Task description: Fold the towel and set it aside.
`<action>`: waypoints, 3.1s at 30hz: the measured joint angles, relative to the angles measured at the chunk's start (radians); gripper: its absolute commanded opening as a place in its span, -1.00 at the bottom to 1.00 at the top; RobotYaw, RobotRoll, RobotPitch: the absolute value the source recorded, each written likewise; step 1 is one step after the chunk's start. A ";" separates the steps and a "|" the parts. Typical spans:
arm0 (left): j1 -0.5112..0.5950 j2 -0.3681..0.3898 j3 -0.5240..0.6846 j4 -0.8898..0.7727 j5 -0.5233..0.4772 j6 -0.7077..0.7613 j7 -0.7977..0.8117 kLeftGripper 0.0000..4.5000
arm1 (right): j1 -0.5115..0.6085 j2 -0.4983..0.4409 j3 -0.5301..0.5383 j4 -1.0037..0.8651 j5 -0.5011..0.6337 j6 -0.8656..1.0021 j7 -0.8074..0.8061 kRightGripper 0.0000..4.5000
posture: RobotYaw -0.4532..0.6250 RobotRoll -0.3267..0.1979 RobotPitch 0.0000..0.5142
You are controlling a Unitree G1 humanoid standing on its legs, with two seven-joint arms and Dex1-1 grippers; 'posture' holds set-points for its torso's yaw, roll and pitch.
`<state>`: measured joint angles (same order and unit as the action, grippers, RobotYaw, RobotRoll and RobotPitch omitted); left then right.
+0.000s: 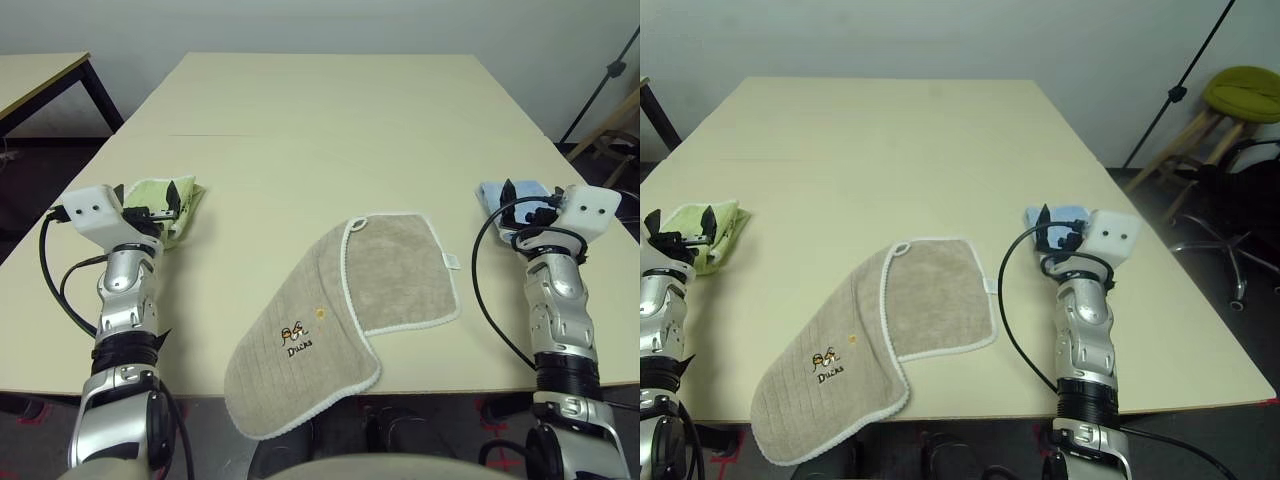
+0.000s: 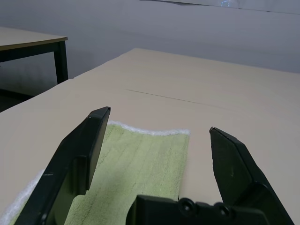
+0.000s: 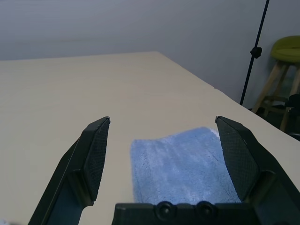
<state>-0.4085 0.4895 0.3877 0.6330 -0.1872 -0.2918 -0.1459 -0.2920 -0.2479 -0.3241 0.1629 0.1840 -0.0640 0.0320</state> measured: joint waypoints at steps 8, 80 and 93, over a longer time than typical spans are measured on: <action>0.024 -0.008 -0.001 -0.026 -0.005 -0.002 -0.002 0.98 | 0.000 -0.003 0.000 -0.014 0.004 0.020 0.009 1.00 | -0.08 0.25 -0.85; 0.152 0.181 -0.467 -0.811 -0.335 0.728 -0.996 1.00 | -0.894 -0.263 0.569 1.010 -0.308 0.782 1.036 -0.99 | 0.31 0.25 -0.86; 0.061 0.161 -0.466 -0.866 -0.437 0.939 -0.936 1.00 | -1.146 -0.332 0.580 0.741 -0.286 0.871 1.261 -0.99 | 0.24 0.25 -0.88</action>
<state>-0.3474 0.6509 -0.0781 -0.2331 -0.6237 0.6470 -1.0823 -1.4378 -0.5795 0.2554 0.9040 -0.1023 0.8072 1.2932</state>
